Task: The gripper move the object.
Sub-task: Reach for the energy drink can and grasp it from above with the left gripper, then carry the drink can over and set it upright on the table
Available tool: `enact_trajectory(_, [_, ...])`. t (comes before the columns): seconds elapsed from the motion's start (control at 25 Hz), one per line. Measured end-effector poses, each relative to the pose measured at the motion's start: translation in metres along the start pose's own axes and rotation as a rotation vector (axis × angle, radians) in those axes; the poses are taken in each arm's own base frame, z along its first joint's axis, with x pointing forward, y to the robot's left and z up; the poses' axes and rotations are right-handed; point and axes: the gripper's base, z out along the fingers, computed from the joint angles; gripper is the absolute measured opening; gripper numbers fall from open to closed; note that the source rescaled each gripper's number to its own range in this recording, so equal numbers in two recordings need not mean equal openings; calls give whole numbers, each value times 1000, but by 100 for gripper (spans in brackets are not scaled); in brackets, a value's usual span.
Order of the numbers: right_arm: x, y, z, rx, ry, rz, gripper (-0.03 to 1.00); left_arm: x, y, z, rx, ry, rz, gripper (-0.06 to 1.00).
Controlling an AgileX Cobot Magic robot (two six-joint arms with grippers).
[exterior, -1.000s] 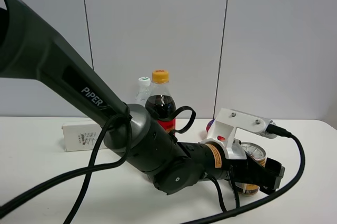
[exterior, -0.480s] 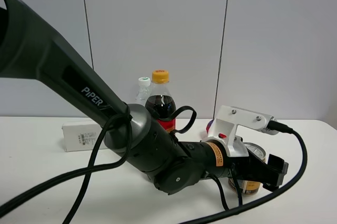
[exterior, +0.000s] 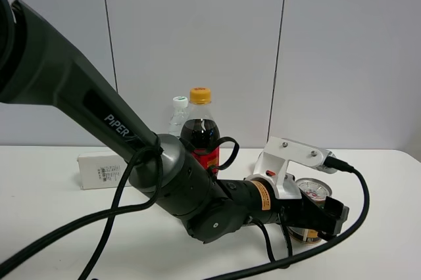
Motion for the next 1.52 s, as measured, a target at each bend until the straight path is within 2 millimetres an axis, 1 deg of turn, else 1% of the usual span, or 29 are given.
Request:
enact_trajectory(0.32, [0, 0, 0, 0, 0, 0, 100, 3, 0, 1, 5, 0, 17, 100])
enact_trajectory(0.6, [0, 0, 0, 0, 0, 0, 100, 0, -1, 1, 16, -31, 27, 99])
enact_trajectory(0.64, [0, 0, 0, 0, 0, 0, 100, 0, -1, 1, 17, -32, 28, 94])
enact_trajectory(0.68, [0, 0, 0, 0, 0, 0, 100, 0, -1, 1, 18, -32, 30, 82])
enact_trajectory(0.72, [0, 0, 0, 0, 0, 0, 100, 0, -1, 1, 19, -31, 32, 61])
enact_trajectory(0.8, [0, 0, 0, 0, 0, 0, 100, 1, -1, 1, 20, -26, 36, 10])
enact_trajectory(0.84, [0, 0, 0, 0, 0, 0, 100, 1, -1, 1, 21, -24, 41, 0])
enact_trajectory(0.88, [0, 0, 0, 0, 0, 0, 100, 1, -1, 1, 21, -22, 42, 2])
enact_trajectory(1.28, [0, 0, 0, 0, 0, 0, 100, 0, 3, 0, 19, -26, 47, 2])
enact_trajectory(1.44, [0, 0, 0, 0, 0, 0, 100, -7, 3, -2, 19, -21, 51, 2])
enact_trajectory(1.52, [0, 0, 0, 0, 0, 0, 100, -16, 1, -4, 22, -32, 56, 2])
